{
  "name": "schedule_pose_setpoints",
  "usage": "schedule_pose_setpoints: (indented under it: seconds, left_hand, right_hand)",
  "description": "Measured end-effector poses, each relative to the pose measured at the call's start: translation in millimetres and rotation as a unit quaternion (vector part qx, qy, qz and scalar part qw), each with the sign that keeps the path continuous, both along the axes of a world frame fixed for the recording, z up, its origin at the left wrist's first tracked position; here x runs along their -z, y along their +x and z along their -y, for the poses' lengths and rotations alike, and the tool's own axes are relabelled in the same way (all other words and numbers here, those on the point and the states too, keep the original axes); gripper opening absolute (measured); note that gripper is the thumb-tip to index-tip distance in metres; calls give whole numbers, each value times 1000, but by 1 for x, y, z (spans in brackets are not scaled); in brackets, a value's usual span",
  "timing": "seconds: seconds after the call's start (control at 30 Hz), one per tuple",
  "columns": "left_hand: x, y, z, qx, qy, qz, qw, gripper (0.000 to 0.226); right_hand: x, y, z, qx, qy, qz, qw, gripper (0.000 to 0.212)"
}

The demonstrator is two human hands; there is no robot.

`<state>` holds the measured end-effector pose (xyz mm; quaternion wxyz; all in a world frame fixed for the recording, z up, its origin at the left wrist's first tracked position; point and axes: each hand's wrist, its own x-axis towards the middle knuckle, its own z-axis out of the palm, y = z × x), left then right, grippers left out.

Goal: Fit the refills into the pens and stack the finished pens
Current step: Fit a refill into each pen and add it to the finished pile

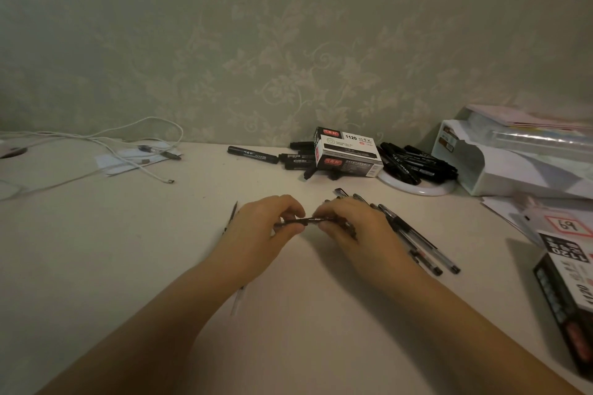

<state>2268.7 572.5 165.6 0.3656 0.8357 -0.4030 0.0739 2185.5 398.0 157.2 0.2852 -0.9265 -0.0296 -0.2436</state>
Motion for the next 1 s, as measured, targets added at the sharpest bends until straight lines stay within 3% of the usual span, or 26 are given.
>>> schedule_pose_setpoints:
  seconds: [0.17, 0.33, 0.53, 0.83, 0.93, 1.0]
  left_hand:
    - [-3, -2, 0, 14, -6, 8, 1000, 9]
    - [-5, -4, 1, 17, 9, 37, 999, 9]
    - [-7, -4, 2, 14, 7, 37, 999, 10]
    - [-5, -6, 3, -10, -33, 10, 999, 6]
    - [-7, 1, -2, -82, -43, 33, 995, 6]
    - [-12, 13, -13, -174, -40, 42, 983, 8]
  right_hand:
    - [0, -1, -4, -21, 31, 9, 999, 13]
    - [-1, -1, 2, -29, 217, -45, 975, 10]
    - [-2, -1, 3, -56, 273, -47, 959, 11]
    - [-5, 4, -6, -4, 212, -13, 977, 15]
    - [-5, 2, -3, 60, 172, 16, 983, 35]
    - [-7, -1, 4, 105, 129, 31, 986, 33]
